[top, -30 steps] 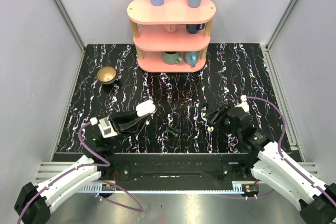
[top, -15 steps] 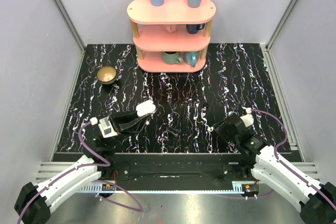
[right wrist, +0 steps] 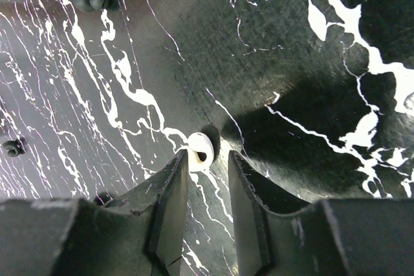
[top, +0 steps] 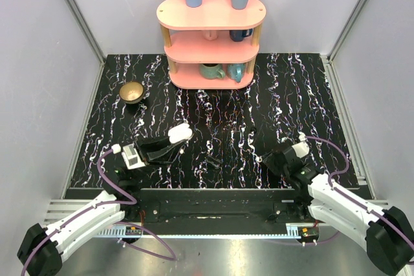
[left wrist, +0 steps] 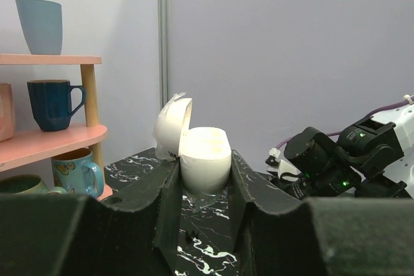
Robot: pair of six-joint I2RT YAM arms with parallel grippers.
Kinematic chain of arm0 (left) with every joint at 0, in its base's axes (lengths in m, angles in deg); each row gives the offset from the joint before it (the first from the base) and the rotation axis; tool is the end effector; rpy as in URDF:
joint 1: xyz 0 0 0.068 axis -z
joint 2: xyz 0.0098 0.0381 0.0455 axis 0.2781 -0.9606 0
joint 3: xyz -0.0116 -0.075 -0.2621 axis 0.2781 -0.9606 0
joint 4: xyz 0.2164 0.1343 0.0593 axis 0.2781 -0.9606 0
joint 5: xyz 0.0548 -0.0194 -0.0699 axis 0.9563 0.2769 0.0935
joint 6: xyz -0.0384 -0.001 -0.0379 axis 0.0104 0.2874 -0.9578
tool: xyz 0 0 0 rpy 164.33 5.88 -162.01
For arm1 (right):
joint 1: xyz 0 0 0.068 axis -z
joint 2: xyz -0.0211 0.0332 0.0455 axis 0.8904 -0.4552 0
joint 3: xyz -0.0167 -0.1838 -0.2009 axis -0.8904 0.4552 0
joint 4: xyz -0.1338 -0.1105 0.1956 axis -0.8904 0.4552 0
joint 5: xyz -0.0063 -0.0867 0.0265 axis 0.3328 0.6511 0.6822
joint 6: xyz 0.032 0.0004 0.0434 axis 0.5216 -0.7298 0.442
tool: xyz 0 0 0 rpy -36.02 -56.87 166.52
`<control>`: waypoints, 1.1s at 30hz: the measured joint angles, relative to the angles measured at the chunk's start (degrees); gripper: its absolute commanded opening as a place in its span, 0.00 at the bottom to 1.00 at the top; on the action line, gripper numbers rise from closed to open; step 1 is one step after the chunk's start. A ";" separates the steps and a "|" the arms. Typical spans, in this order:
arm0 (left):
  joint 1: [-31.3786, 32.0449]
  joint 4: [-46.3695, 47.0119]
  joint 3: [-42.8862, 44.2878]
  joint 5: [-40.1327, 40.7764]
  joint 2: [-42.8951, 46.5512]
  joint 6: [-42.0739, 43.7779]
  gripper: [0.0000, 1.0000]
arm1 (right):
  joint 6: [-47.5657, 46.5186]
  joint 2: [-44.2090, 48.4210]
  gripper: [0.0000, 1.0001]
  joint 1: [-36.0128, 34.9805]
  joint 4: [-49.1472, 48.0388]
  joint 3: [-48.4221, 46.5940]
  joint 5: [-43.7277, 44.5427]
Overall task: Insert the wireless bluetooth earbuds into the charging case
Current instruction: Pick up the left earbud from the center of the board.
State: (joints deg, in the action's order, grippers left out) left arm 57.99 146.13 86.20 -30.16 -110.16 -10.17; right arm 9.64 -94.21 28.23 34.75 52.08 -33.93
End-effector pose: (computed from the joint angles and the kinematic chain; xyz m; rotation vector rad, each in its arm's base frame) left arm 0.0830 -0.0861 0.2546 0.4788 0.8577 -0.9822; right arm 0.1259 0.0733 0.1446 0.8968 2.2345 0.4944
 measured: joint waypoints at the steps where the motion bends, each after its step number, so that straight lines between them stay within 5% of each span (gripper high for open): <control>1: 0.00 0.00 -0.02 0.00 0.00 0.00 0.00 | 0.02 -0.39 0.39 0.00 -0.52 0.07 -0.02; 33: 0.00 -0.31 -0.02 0.04 0.00 0.00 0.00 | 0.37 -1.11 0.33 0.00 -5.66 2.64 -1.92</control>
State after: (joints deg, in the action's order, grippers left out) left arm 57.99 145.83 86.18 -30.11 -110.16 -10.17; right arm 10.02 -95.32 28.23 29.09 54.73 -35.86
